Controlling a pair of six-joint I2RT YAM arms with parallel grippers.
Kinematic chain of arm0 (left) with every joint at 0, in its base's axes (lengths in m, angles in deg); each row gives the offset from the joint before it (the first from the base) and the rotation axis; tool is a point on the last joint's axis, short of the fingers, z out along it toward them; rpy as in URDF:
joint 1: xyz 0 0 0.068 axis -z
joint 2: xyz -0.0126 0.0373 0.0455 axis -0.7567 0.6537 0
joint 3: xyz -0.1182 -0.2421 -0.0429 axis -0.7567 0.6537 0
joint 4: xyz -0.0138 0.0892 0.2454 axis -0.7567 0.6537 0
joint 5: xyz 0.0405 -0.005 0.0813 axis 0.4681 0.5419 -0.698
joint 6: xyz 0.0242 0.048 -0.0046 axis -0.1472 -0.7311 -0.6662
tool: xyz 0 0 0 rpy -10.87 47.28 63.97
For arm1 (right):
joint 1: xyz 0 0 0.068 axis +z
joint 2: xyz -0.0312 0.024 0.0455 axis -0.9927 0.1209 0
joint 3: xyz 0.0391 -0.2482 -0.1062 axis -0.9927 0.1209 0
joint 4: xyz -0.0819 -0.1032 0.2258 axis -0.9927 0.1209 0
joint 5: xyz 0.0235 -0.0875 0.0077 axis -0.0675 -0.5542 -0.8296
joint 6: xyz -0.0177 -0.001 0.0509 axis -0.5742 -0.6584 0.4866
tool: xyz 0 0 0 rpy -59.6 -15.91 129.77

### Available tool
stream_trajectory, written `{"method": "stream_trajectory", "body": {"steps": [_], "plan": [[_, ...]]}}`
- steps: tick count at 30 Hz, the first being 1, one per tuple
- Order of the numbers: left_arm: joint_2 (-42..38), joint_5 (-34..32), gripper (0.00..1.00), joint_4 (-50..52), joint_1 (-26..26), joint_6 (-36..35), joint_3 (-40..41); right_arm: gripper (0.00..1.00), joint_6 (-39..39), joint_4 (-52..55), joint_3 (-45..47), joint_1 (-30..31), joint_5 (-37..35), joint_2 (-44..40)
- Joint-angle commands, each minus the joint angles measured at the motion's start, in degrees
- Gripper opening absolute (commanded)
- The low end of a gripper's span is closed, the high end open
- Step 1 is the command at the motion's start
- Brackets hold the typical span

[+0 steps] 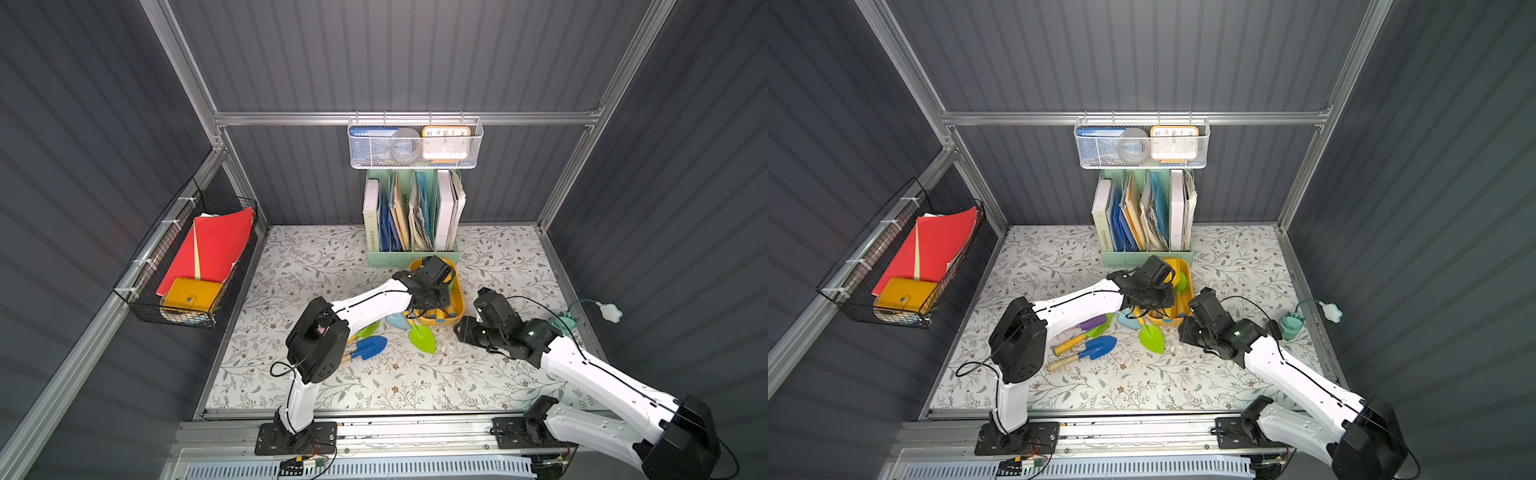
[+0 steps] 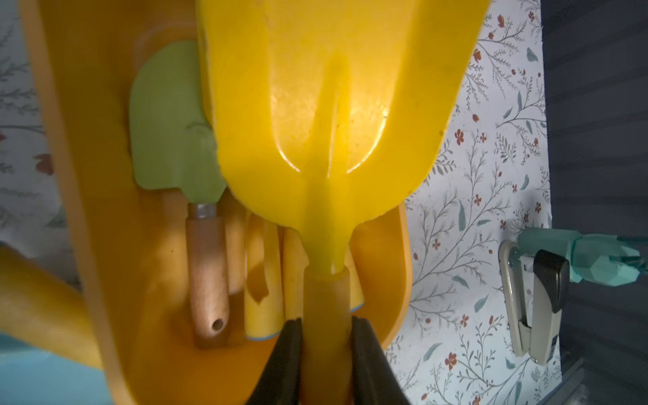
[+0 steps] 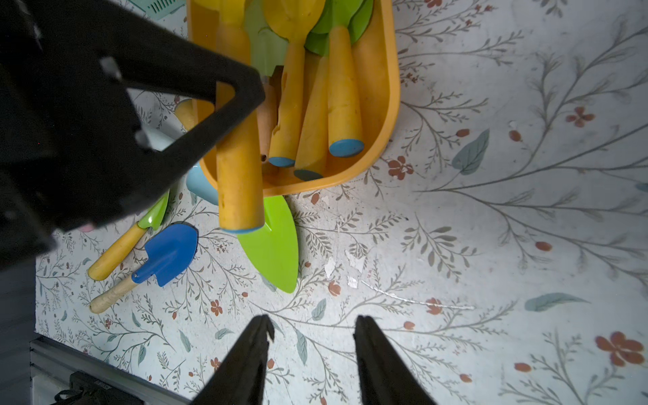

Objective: Put the shovel into the storage box
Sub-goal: Place the shovel in the storage box.

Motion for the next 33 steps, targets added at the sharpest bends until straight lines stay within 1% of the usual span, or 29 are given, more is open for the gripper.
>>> {"method": "stream_trajectory", "body": {"steps": [1,7,13,27,33], "plan": [[2.3,0.2,0.13,1.0,-1.2,-2.6,-2.6,0.45,0.4,1.0,1.1,-0.2,0.7,-0.8],[5.2,-1.3,0.13,2.2,-3.3,-4.4,-5.3,0.46,0.9,0.8,2.0,-0.3,1.6,-1.0],[7.8,-2.7,0.13,3.7,-4.0,-5.9,-7.2,0.45,1.2,-0.2,2.6,-0.3,1.9,-0.4],[9.8,-3.3,0.15,4.4,-4.2,-6.4,-6.3,0.46,1.3,-0.4,2.3,-0.3,1.9,1.1],[10.1,-3.3,0.17,4.3,-4.2,-6.2,-5.6,0.45,1.4,-0.4,2.3,-0.3,2.0,0.9]]}}
